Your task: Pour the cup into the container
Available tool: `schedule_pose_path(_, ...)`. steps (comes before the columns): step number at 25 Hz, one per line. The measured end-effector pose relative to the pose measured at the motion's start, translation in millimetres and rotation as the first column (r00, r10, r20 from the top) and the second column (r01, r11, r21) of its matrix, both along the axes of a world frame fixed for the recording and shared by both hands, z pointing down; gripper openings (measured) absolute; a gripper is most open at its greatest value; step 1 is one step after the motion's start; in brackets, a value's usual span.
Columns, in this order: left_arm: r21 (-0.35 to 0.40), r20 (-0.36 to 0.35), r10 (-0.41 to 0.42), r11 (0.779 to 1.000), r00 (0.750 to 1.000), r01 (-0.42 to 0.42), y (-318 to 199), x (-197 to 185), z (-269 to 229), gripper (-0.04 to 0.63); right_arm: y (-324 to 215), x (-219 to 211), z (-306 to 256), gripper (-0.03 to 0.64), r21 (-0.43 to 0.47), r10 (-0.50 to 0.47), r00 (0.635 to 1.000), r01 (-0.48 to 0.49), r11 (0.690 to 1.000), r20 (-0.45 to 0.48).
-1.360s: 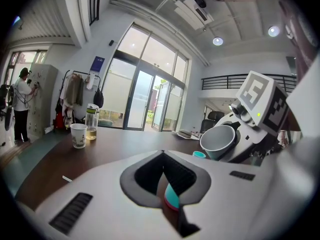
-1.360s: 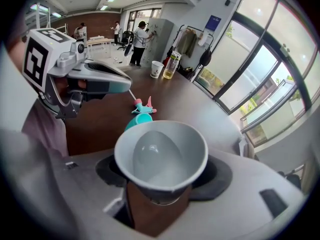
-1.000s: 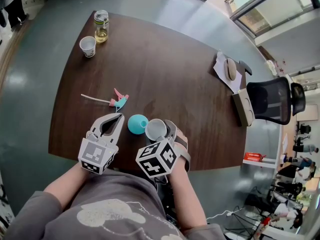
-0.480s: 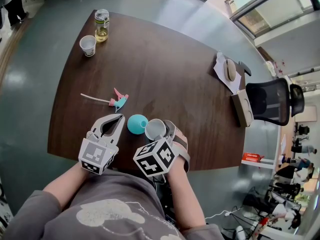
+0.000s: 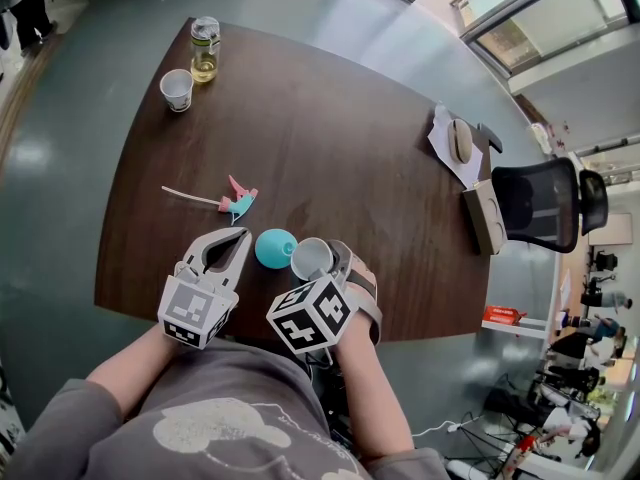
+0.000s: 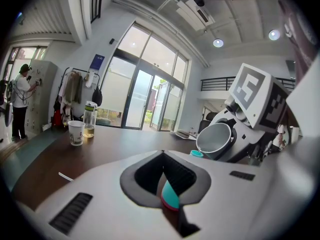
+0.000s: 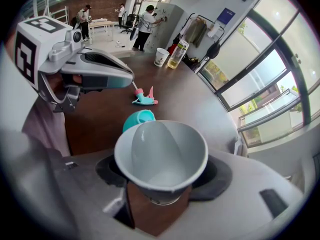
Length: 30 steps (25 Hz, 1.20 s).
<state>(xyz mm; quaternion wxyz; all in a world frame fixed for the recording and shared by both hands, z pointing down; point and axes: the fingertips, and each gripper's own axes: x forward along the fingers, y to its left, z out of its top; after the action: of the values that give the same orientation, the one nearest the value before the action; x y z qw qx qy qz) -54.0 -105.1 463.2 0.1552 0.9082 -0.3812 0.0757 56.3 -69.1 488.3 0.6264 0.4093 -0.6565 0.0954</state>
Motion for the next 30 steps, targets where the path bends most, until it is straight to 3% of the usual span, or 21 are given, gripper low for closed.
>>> schedule_pose_path(30,-0.011,-0.022,-0.015,1.000,1.000,0.014,-3.4,-5.1,4.2,0.008,-0.3,-0.9,0.9,0.295,-0.026,-0.042,0.996,0.040,0.999,-0.083)
